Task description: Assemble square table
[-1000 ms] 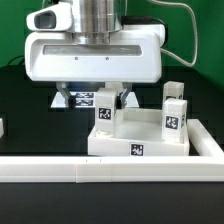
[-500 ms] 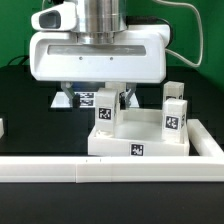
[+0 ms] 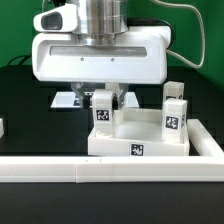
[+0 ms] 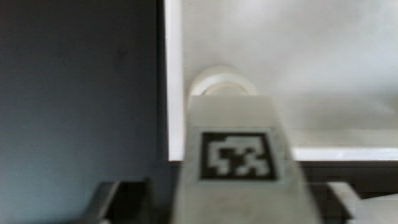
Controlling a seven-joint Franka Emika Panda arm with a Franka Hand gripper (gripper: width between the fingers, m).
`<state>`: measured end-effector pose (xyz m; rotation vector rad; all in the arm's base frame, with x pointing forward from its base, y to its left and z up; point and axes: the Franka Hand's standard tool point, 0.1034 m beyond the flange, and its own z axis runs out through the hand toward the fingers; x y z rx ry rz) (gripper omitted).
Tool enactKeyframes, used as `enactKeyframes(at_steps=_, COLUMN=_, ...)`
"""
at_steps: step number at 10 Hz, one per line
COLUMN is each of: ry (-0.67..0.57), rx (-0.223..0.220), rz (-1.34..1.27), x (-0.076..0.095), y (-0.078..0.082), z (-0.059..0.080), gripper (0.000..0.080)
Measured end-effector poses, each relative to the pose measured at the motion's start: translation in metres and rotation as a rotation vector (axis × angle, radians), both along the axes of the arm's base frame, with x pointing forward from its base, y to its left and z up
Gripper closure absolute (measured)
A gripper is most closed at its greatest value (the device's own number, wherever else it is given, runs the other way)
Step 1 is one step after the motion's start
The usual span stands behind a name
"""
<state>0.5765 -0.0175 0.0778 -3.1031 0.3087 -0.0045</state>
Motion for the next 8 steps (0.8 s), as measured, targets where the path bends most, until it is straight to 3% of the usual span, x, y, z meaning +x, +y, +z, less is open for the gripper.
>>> enactKeyframes(at_steps=5, ry=0.001, rx=0.000, rz=-0.020, x=-0.0001, y=-0.0002, z=-0.0003, gripper=0.0511)
enactKeyframes(at_steps=8, ry=0.005, rx=0.008, rz=-0.214, x=0.0000, y=0.0011, z=-0.0003, gripper=0.0509)
